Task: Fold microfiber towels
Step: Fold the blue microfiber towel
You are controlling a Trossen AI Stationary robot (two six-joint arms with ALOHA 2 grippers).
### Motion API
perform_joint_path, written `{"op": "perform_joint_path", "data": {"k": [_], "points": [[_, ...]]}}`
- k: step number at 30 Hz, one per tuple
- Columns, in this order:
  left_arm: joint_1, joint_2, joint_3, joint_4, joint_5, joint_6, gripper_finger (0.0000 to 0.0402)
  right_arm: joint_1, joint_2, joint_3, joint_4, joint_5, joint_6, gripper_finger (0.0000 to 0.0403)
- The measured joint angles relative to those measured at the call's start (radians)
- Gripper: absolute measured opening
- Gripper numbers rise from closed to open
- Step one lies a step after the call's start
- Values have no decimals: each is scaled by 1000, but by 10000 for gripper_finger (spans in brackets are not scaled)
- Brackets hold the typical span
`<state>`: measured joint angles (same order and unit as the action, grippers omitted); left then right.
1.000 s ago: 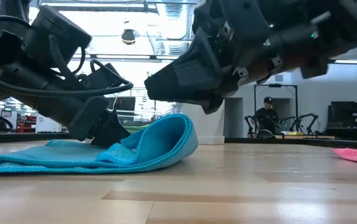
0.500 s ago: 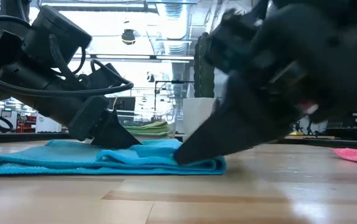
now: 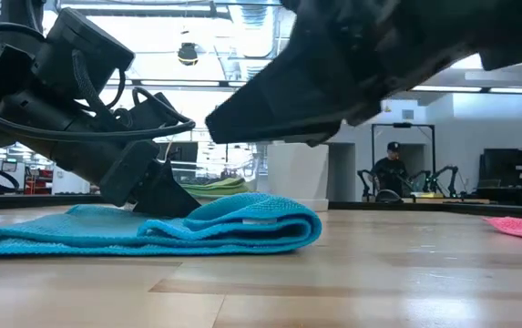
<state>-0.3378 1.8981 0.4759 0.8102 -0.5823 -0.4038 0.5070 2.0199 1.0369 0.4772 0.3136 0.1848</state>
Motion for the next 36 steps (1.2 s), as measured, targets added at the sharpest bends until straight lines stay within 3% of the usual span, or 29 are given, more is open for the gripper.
{"op": "perform_joint_path", "data": {"k": [4, 11, 27, 36], "points": [[0, 0, 0, 0, -1, 3, 0, -18, 16, 9, -13, -19, -25, 112], [0, 0, 0, -2, -2, 3, 0, -19, 158, 82, -17, -52, -3, 112], [0, 0, -1, 8, 0, 2, 0, -20, 99, 110, -77, -46, 1, 114], [0, 0, -1, 9, 0, 0, 0, -46, 129, 109, -136, -26, 20, 114]]}}
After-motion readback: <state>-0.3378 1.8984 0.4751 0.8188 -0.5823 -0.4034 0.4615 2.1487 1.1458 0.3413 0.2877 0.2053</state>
